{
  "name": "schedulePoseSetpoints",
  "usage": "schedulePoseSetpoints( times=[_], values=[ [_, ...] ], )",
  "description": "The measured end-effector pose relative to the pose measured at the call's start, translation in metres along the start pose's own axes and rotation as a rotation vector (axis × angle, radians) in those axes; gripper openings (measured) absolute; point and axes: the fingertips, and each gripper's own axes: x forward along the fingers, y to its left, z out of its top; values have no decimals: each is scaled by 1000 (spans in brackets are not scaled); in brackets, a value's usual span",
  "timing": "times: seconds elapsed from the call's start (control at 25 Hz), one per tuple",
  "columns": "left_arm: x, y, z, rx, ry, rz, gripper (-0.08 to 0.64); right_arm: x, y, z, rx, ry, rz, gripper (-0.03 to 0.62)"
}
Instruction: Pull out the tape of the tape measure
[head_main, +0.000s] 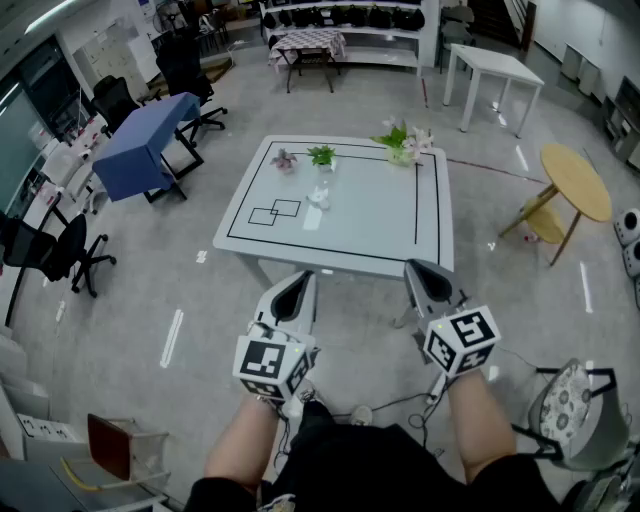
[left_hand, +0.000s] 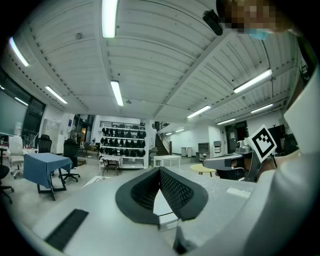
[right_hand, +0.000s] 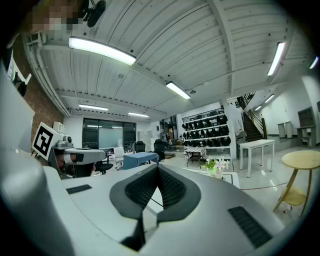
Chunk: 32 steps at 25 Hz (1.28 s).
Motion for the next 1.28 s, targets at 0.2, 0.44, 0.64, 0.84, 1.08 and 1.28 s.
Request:
schedulePoseSetpoints(
  times=[0.2, 0.44, 0.64, 0.84, 1.08, 1.28],
  values=[
    [-5, 0, 0, -1, -5, 3, 3, -4, 4, 2, 1, 3, -7, -3],
    [-15, -4, 10, 6, -13, 14, 3, -11, 9, 8, 35, -15, 7, -3],
    [-22, -2, 25, 19, -52, 22, 4, -11, 12, 17, 22, -43, 26, -2],
    [-24, 3, 24, 14, -55, 40, 5, -6, 17, 17, 14, -55, 50, 0],
    [-25, 14, 20, 13, -72, 55, 5, 2, 22, 20, -9, -60, 53, 2],
    [-19, 32, 16, 14, -74, 74, 6, 16, 21, 22, -18, -69, 53, 28]
  ],
)
